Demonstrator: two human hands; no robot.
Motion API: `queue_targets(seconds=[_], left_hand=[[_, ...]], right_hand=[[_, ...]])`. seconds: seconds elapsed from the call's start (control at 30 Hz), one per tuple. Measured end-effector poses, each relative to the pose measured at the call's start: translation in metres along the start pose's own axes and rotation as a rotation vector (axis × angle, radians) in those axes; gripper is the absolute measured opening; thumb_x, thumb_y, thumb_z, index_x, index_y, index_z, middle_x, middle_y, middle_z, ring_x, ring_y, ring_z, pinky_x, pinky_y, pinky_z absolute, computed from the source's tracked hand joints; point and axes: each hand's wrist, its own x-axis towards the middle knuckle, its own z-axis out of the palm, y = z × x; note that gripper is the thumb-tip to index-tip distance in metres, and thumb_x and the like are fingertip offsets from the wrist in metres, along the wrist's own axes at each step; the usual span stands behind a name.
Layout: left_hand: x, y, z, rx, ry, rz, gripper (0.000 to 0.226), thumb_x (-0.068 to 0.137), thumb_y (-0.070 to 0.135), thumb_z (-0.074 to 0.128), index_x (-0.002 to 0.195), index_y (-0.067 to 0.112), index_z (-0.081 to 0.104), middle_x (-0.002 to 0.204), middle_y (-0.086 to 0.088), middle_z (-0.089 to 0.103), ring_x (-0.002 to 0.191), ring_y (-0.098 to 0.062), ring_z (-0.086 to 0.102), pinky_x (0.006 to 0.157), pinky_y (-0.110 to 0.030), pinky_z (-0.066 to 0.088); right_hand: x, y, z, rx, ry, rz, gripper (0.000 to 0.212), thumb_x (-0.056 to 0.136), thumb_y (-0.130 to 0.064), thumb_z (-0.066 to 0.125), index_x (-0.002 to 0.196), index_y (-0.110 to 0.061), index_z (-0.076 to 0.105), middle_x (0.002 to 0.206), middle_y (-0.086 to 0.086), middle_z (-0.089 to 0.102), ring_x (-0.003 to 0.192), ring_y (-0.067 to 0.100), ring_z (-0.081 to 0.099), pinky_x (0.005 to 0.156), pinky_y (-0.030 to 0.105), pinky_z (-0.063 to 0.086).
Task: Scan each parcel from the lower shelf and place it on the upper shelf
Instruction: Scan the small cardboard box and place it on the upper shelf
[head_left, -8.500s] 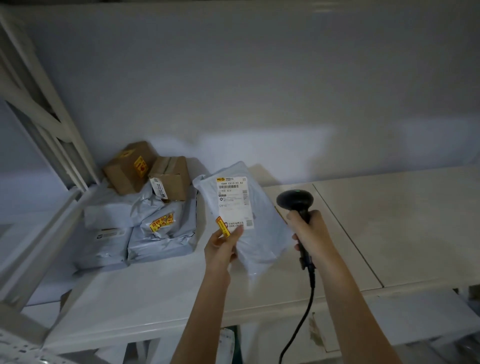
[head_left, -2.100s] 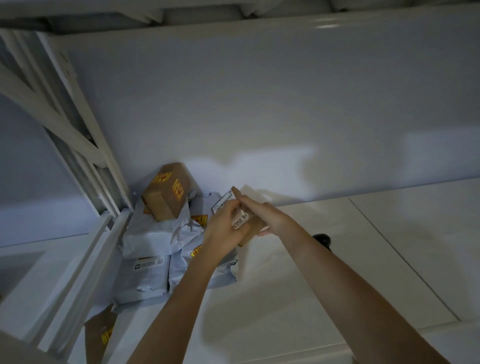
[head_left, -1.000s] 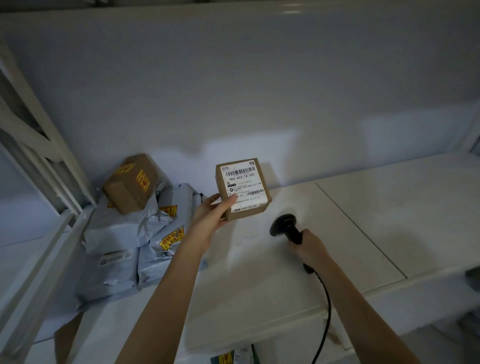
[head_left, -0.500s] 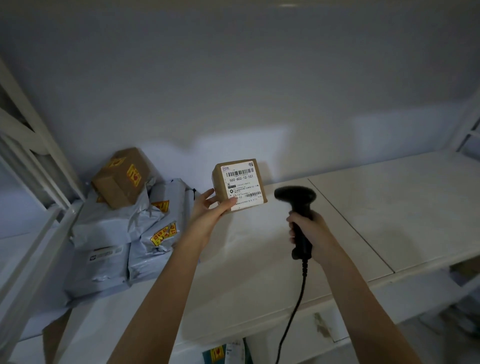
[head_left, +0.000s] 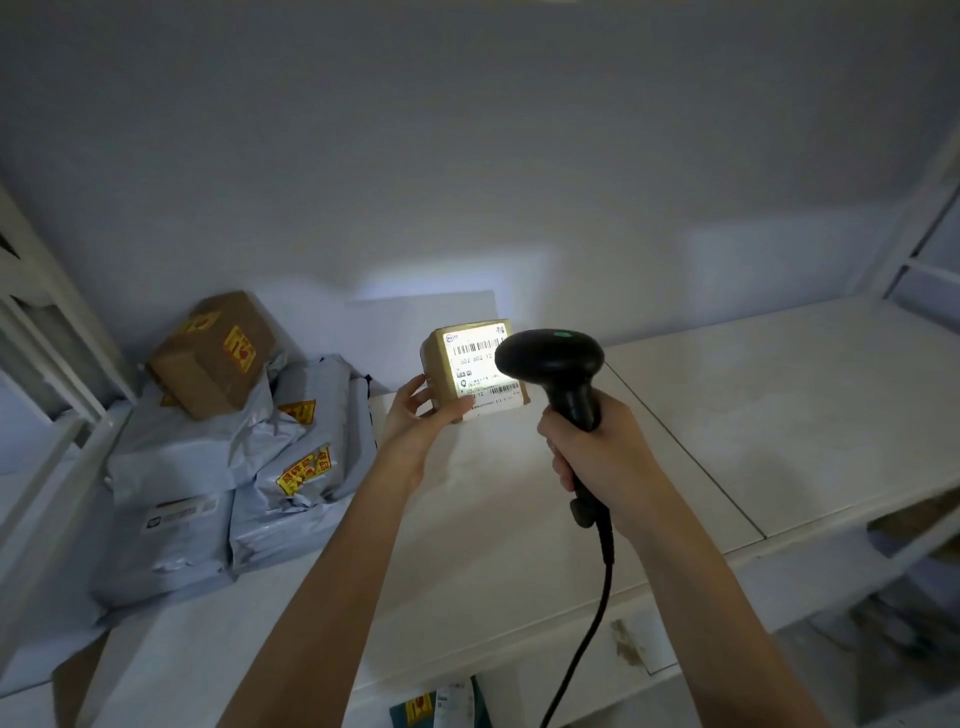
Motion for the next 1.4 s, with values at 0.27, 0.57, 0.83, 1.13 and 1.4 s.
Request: queue_targets(seconds=[0.27,0.57,0.83,1.13,1.4], left_hand=[[0.0,-0.001,0.001,-0.061,0.024,-0.025,0.071,0.07,0.007,0.081,0.131,0.013,0.046,0.126,-0.007,0.061,0.103,-0.017,0.064,0.084,-0.031,0.054],[-0.009,0.004,-0.005,-0.066,0.029,-0.07,0.069,0.061,0.02,0.086,0.121,0.017,0.051,0.119,-0.006,0.066,0.107,-0.022,0.065,0.099,-0.042,0.048],[-0.024,0.012,-0.022,-0.124,0.109,-0.137,0.058,0.076,0.027,0.075,0.127,0.009,0.054,0.11,-0.01,0.07,0.099,-0.022,0.068,0.071,-0.028,0.055],[-0.055,0.034,-0.023,-0.166,0.192,-0.164,0.016,0.084,0.027,0.066,0.094,0.014,0.063,0.091,-0.006,0.072,0.083,-0.019,0.067,0.073,-0.031,0.054],[-0.082,0.042,-0.025,-0.169,0.292,-0.198,0.033,0.082,0.033,0.067,0.109,0.016,0.062,0.095,-0.003,0.072,0.088,-0.022,0.066,0.074,-0.033,0.054]], right_hand=[[0.001,0.0,0.0,0.024,-0.021,0.009,0.008,0.082,-0.006,0.053,0.076,-0.01,0.049,0.059,0.008,0.044,0.046,0.016,0.041,0.049,0.029,0.039],[0.017,0.016,-0.001,0.05,0.022,0.048,0.006,0.085,-0.012,0.055,0.085,-0.008,0.05,0.063,0.006,0.049,0.047,0.015,0.045,0.052,0.031,0.042],[0.083,0.083,0.03,-0.036,-0.059,0.327,0.012,0.091,-0.018,0.049,0.087,-0.008,0.044,0.068,0.009,0.047,0.05,0.018,0.044,0.045,0.026,0.038],[0.103,0.108,0.059,-0.102,-0.109,0.364,0.021,0.089,-0.017,0.051,0.071,-0.008,0.05,0.06,0.008,0.048,0.051,0.023,0.048,0.053,0.033,0.041],[0.101,0.096,0.044,-0.488,-0.083,0.088,0.041,0.086,-0.028,0.056,0.119,-0.003,0.054,0.12,0.016,0.053,0.112,0.031,0.052,0.092,0.032,0.043]])
